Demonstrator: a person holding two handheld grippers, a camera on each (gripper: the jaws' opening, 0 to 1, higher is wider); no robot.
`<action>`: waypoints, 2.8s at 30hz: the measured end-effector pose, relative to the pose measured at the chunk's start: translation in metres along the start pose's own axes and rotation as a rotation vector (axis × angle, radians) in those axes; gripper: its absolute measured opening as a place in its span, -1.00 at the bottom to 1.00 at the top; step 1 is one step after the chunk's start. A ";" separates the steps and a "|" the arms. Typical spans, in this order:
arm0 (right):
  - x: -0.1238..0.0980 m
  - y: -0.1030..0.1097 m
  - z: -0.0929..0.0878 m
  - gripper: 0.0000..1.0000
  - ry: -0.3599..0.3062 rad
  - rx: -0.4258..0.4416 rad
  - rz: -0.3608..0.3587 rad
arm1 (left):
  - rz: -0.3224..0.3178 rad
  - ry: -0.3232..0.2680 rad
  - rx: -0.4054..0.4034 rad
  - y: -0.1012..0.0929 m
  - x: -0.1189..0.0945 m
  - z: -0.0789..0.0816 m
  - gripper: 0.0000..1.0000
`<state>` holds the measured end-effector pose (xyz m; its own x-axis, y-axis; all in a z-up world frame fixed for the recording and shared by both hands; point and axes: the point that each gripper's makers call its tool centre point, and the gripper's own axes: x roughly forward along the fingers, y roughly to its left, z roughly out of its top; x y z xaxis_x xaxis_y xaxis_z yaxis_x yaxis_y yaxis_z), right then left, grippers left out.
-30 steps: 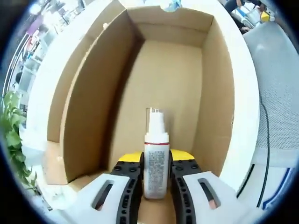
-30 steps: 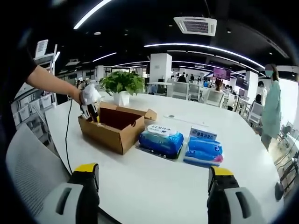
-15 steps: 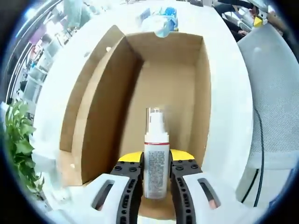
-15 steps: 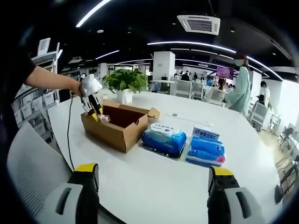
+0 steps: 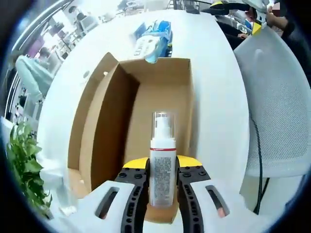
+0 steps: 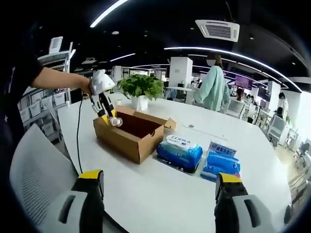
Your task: Operate the shoe box by opening the lid, removing the specified soft item, and placing it in the target area until the item is outside and the box remains undamaged.
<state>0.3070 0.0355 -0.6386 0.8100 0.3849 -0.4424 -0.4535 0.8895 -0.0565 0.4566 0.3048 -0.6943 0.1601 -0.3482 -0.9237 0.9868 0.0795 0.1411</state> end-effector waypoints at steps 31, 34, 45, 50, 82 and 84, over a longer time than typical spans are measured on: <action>0.016 0.040 0.039 0.46 -0.076 -0.128 0.132 | -0.035 -0.094 0.113 -0.042 -0.030 0.047 -0.61; 0.018 0.044 0.041 0.41 -0.081 -0.134 0.145 | -0.041 -0.104 0.126 -0.047 -0.030 0.052 -0.61; 0.023 0.056 0.050 0.22 -0.116 -0.160 0.186 | -0.084 -0.154 0.164 -0.072 -0.028 0.071 -0.61; 0.024 0.061 0.053 0.14 -0.127 -0.165 0.205 | -0.098 -0.168 0.176 -0.079 -0.028 0.077 -0.61; 0.026 0.102 0.050 -0.39 -0.116 -0.245 0.346 | -0.231 -0.289 0.348 -0.132 -0.018 0.120 -0.61; 0.027 0.104 0.049 -0.40 -0.114 -0.248 0.357 | -0.237 -0.288 0.356 -0.134 -0.018 0.120 -0.61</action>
<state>0.2995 0.1508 -0.6123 0.6162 0.6942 -0.3720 -0.7761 0.6155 -0.1370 0.3244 0.1883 -0.6540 -0.1182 -0.5655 -0.8162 0.9359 -0.3381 0.0987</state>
